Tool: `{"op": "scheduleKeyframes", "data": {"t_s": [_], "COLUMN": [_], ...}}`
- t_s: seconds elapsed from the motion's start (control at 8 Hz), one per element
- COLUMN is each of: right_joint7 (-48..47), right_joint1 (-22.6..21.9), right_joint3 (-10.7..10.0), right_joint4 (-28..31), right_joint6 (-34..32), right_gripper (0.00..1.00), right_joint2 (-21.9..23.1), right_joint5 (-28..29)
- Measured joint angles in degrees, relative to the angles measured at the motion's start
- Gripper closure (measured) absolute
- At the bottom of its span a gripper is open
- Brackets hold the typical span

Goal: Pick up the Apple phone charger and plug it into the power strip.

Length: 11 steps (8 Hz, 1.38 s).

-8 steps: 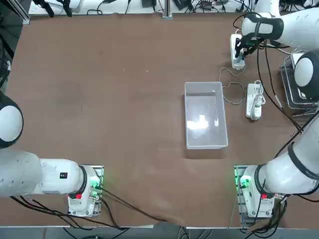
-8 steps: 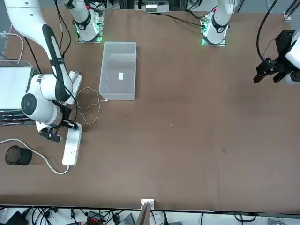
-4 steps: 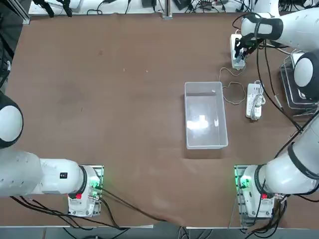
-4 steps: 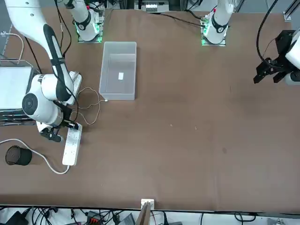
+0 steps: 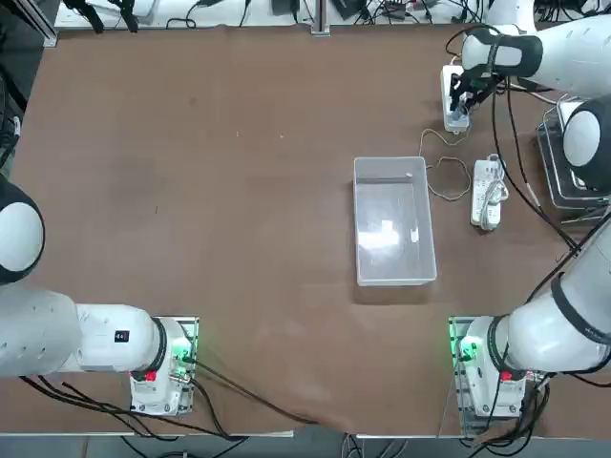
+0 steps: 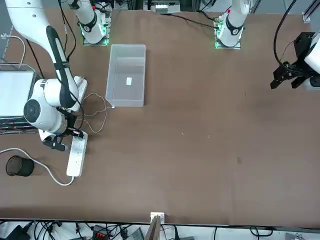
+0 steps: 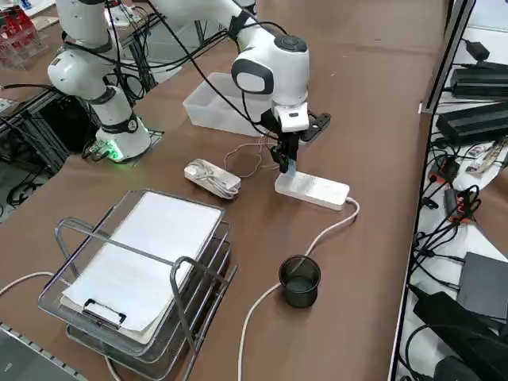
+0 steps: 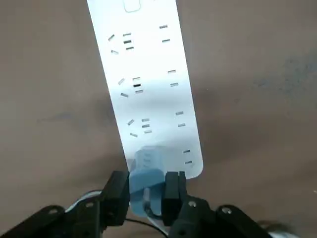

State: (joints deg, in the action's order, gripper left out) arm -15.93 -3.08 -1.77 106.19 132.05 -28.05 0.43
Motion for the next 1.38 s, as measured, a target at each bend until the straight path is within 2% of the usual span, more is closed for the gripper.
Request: {"op": "scheduleKeyframes", "data": {"t_s": [1.38], "right_joint7": [0.05], "right_joint1": [0.08], "right_joint3": [-0.66], "right_joint4": [1.13], "right_joint6": [0.0], "right_gripper": [0.63], "right_joint2": [0.72], "right_joint5": [-0.6]}}
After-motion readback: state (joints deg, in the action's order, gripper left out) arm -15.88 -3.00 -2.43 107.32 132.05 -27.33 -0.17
